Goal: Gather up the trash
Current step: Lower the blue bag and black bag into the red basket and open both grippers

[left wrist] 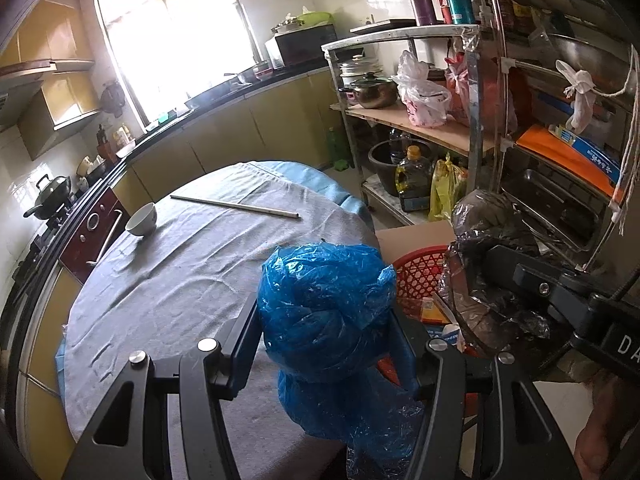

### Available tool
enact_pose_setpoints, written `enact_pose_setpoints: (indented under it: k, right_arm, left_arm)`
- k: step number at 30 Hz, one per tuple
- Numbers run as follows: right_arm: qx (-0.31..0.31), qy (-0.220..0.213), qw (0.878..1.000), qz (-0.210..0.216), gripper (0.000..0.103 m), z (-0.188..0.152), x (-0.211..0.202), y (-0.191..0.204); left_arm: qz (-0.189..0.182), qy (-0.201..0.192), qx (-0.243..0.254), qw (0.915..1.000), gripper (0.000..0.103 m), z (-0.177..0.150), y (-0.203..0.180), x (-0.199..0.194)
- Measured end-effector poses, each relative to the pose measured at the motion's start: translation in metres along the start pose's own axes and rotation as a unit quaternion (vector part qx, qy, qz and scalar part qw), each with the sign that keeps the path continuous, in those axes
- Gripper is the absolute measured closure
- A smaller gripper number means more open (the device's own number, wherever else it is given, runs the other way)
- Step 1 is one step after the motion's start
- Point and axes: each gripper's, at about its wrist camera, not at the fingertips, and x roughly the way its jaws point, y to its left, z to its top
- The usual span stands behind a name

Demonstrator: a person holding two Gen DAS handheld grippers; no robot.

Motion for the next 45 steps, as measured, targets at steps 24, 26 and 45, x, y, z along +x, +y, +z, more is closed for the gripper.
enact_pose_setpoints:
  k: [24, 26, 45]
  right_arm:
    - [0.01, 0.017, 1.0, -0.024, 0.059, -0.009, 0.005, -0.02]
    - [0.01, 0.017, 0.999, -0.026, 0.059, -0.009, 0.004, -0.022]
    - [0.026, 0.009, 0.998, -0.06, 0.059, -0.005, -0.005, -0.048]
  left_arm:
    - [-0.035, 0.03, 0.011, 0.9989, 0.043, -0.012, -0.017, 0.018]
    - [-0.036, 0.032, 0.013, 0.9988, 0.043, -0.012, -0.018, 0.019]
    - [-0.073, 0.053, 0.041, 0.9951, 0.042, -0.008, -0.039, 0.035]
